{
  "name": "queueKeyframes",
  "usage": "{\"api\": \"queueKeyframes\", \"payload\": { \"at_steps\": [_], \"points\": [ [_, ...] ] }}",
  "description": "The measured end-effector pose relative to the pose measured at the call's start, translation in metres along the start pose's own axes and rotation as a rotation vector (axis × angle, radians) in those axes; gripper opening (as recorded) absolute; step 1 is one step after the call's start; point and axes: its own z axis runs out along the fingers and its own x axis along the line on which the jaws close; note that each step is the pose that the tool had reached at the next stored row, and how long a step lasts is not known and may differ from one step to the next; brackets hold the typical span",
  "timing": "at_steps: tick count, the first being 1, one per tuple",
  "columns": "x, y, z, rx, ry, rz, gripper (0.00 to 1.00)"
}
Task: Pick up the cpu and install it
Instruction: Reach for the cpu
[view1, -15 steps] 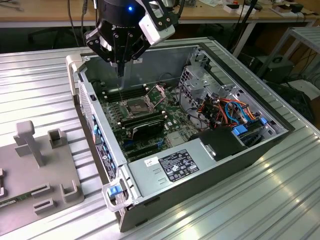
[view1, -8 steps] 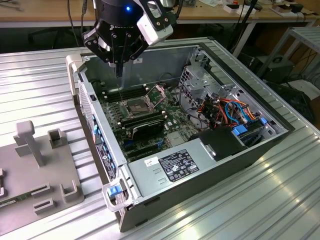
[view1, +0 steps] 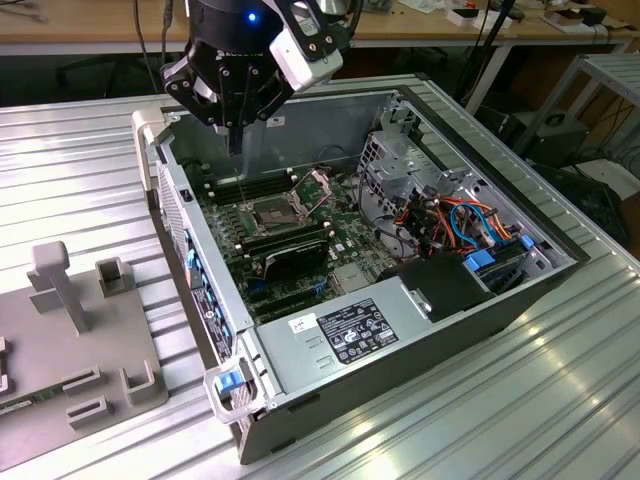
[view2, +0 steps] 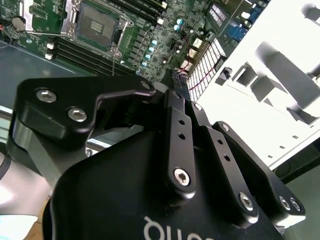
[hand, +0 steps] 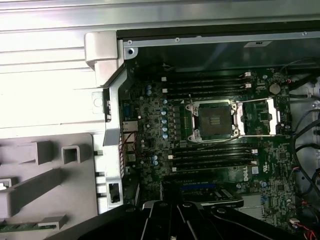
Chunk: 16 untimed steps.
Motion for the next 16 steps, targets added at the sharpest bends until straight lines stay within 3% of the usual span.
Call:
{"api": "queueKeyframes", "payload": {
  "at_steps": [7,16],
  "points": [
    [0.0034,-0.0003,-0.0001,0.0000,0.0000,0.000,0.11],
    [0.0133,-0.0010,-0.0003,0.0000,0.0000,0.000,0.11]
  ]
}}
